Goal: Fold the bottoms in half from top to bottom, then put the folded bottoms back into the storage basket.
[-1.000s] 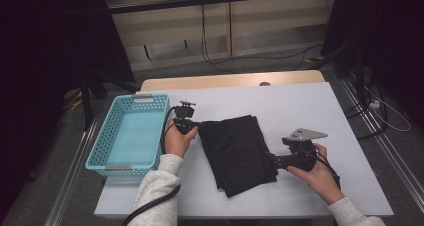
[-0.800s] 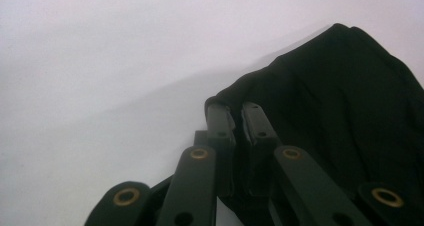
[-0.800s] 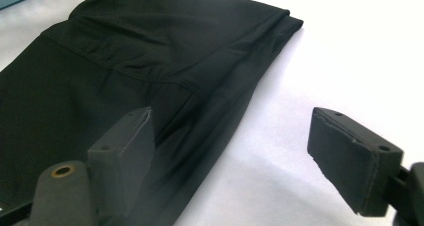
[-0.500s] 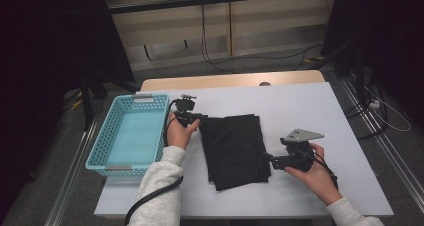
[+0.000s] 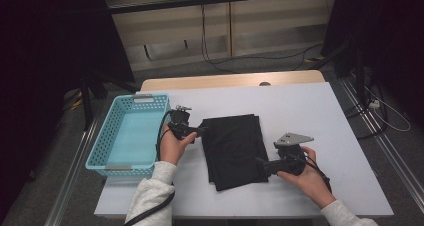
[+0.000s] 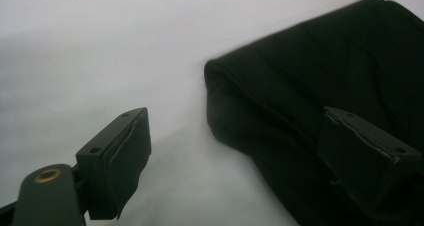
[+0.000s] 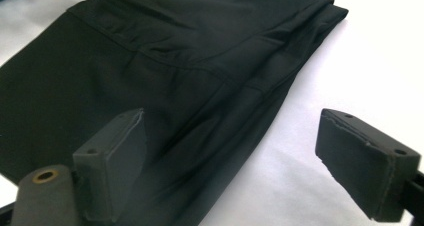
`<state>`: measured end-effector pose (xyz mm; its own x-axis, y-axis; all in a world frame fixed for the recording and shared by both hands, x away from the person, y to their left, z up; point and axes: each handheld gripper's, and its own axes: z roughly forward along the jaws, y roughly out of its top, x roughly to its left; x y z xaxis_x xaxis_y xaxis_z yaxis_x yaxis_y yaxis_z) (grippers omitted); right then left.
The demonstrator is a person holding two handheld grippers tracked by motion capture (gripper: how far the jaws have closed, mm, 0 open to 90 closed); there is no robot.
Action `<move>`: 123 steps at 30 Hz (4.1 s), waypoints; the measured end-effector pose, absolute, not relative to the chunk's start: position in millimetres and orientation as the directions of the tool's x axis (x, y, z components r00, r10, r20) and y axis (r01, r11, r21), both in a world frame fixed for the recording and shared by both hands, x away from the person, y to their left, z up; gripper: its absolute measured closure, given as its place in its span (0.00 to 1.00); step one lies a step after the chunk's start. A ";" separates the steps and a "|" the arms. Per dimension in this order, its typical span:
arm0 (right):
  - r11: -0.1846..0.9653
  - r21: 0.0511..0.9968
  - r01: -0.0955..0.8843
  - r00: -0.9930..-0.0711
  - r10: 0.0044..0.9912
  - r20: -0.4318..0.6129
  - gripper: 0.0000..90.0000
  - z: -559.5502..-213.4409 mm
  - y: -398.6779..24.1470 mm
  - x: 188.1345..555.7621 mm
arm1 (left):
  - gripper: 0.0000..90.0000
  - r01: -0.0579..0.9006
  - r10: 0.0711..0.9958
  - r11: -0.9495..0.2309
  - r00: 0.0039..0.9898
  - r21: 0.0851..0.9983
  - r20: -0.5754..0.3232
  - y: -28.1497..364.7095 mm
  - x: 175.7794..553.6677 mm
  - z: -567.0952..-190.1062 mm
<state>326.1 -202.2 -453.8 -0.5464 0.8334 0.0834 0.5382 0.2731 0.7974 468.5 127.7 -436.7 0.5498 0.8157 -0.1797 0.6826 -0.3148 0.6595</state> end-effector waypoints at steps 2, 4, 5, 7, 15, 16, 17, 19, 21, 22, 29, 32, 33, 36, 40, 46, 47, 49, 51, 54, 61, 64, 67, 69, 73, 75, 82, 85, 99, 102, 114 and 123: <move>0.270 0.801 0.535 -0.546 0.833 0.084 0.13 -453.5 -201.7 326.1 | 0.14 0.682 0.814 -0.322 0.554 0.657 -0.176 128.9 466.6 -438.7; 0.274 0.803 0.530 -0.548 0.833 0.077 0.13 -453.0 -201.2 325.8 | 0.13 0.681 0.814 -0.318 0.552 0.660 -0.178 129.3 464.5 -439.3; 0.272 0.803 0.529 -0.547 0.834 0.078 0.12 -452.9 -200.7 325.5 | 0.13 0.679 0.813 -0.314 0.553 0.664 -0.180 130.0 463.7 -439.0; 0.270 0.805 0.529 -0.547 0.833 0.080 0.12 -453.1 -199.3 325.3 | 0.12 0.676 0.811 -0.311 0.556 0.668 -0.184 129.8 462.8 -437.9; 0.269 0.799 0.537 -0.538 0.840 0.079 0.11 -456.1 -196.2 325.8 | 0.09 0.670 0.807 -0.322 0.563 0.669 -0.176 129.8 460.1 -433.4; 0.272 0.800 0.535 -0.538 0.840 0.075 0.11 -455.9 -194.9 325.5 | 0.09 0.671 0.808 -0.315 0.561 0.671 -0.181 129.5 459.2 -433.4; 0.277 0.799 0.533 -0.544 0.836 0.073 0.11 -456.2 -193.2 325.5 | 0.09 0.670 0.806 -0.316 0.563 0.672 -0.182 129.0 458.6 -433.5; 0.282 0.792 0.542 -0.552 0.830 0.082 0.12 -457.6 -189.6 325.8 | 0.09 0.671 0.799 -0.322 0.571 0.668 -0.189 128.2 457.5 -433.9; 0.293 0.786 0.545 -0.554 0.829 0.075 0.12 -459.5 -187.9 327.4 | 0.09 0.669 0.799 -0.328 0.573 0.667 -0.182 126.9 456.8 -434.0; 0.290 0.784 0.550 -0.551 0.831 0.080 0.12 -460.2 -187.1 328.0 | 0.09 0.670 0.797 -0.326 0.574 0.667 -0.186 127.2 456.9 -433.7; 0.301 0.771 0.562 -0.555 0.828 0.081 0.13 -463.0 -183.0 328.6 | 0.09 0.666 0.805 -0.326 0.568 0.671 -0.173 126.6 455.2 -435.0; 0.308 0.751 0.584 -0.545 0.834 0.082 0.14 -467.1 -182.9 330.1 | 0.09 0.666 0.803 -0.332 0.571 0.669 -0.170 125.2 454.7 -437.1; 0.311 0.745 0.590 -0.547 0.833 0.086 0.14 -467.5 -182.9 330.3 | 0.09 0.665 0.803 -0.334 0.572 0.668 -0.168 124.7 454.5 -437.7; 0.313 0.744 0.590 -0.550 0.831 0.087 0.16 -467.7 -183.5 330.3 | 0.09 0.668 0.802 -0.336 0.572 0.664 -0.169 124.6 454.6 -439.2; 0.308 0.739 0.599 -0.541 0.836 0.090 0.17 -467.6 -183.1 330.5 | 0.08 0.666 0.804 -0.331 0.570 0.668 -0.170 127.0 453.9 -437.1; 0.305 0.716 0.628 -0.527 0.844 0.103 0.33 -462.7 -182.9 330.6 | 0.08 0.667 0.803 -0.334 0.571 0.666 -0.169 126.0 452.3 -437.3; 0.308 0.713 0.630 -0.530 0.842 0.105 0.34 -462.0 -182.6 330.6 | 0.08 0.666 0.802 -0.335 0.573 0.666 -0.170 125.6 452.8 -437.4; 0.302 0.709 0.637 -0.522 0.846 0.109 0.35 -461.4 -181.9 331.1 | 0.08 0.665 0.805 -0.335 0.570 0.667 -0.165 124.6 453.5 -438.9; 0.301 0.705 0.643 -0.517 0.849 0.109 0.36 -461.0 -180.9 331.1 | 0.08 0.671 0.807 -0.334 0.566 0.662 -0.166 125.3 453.8 -440.2; 0.296 0.699 0.651 -0.511 0.852 0.115 0.41 -459.7 -180.0 330.8 | 0.08 0.676 0.809 -0.334 0.563 0.657 -0.168 126.6 454.3 -441.0; 0.274 0.689 0.671 -0.481 0.868 0.124 0.52 -458.0 -175.5 330.3 | 0.07 0.670 0.803 -0.335 0.571 0.662 -0.172 126.0 454.9 -439.0; 0.268 0.686 0.676 -0.474 0.871 0.127 0.55 -457.5 -174.7 330.8 | 0.07 0.677 0.810 -0.320 0.558 0.662 -0.179 126.8 455.1 -439.0; 0.264 0.693 0.671 -0.479 0.867 0.134 0.62 -458.0 -174.5 329.6 | 0.07 0.674 0.809 -0.321 0.560 0.666 -0.177 125.6 454.7 -438.3; 0.246 0.696 0.675 -0.485 0.859 0.166 0.70 -458.5 -175.1 329.3 | 0.07 0.676 0.811 -0.315 0.557 0.666 -0.181 125.0 454.8 -438.1; 0.226 0.695 0.683 -0.486 0.851 0.201 0.77 -459.5 -176.5 329.5 | 0.07 0.672 0.812 -0.312 0.556 0.672 -0.179 123.6 454.8 -438.0; 0.225 0.695 0.683 -0.491 0.846 0.208 0.80 -459.6 -176.2 329.8 | 0.07 0.676 0.808 -0.311 0.558 0.668 -0.189 124.0 455.0 -437.8; 0.205 0.697 0.687 -0.490 0.839 0.236 0.86 -460.3 -177.2 327.5 | 0.07 0.671 0.809 -0.295 0.554 0.680 -0.196 125.1 455.4 -435.3; 0.197 0.692 0.694 -0.490 0.835 0.253 0.88 -459.8 -179.4 328.3 | 0.07 0.677 0.810 -0.296 0.551 0.674 -0.198 124.7 458.5 -437.3; 0.215 0.693 0.689 -0.511 0.821 0.254 0.89 -455.2 -184.0 324.8 | 0.11 0.693 0.836 -0.287 0.518 0.661 -0.181 112.3 484.3 -456.0; 0.219 0.696 0.683 -0.514 0.822 0.246 0.89 -455.8 -183.7 323.9 | 0.12 0.688 0.838 -0.281 0.516 0.669 -0.179 111.2 488.6 -456.5; 0.228 0.697 0.680 -0.522 0.818 0.242 0.88 -456.1 -183.1 324.0 | 0.18 0.735 0.830 -0.258 0.501 0.627 -0.246 102.5 493.8 -451.2; 0.235 0.701 0.674 -0.530 0.814 0.237 0.88 -457.3 -181.9 323.0 | 0.38 0.730 0.846 -0.301 0.501 0.614 -0.180 94.3 491.8 -448.7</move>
<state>323.0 -181.9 -457.3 -0.5300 0.8144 0.2365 0.6736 0.2349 0.7008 491.8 94.3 -448.7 0.5011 0.8465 -0.1800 0.7296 -0.3013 0.6139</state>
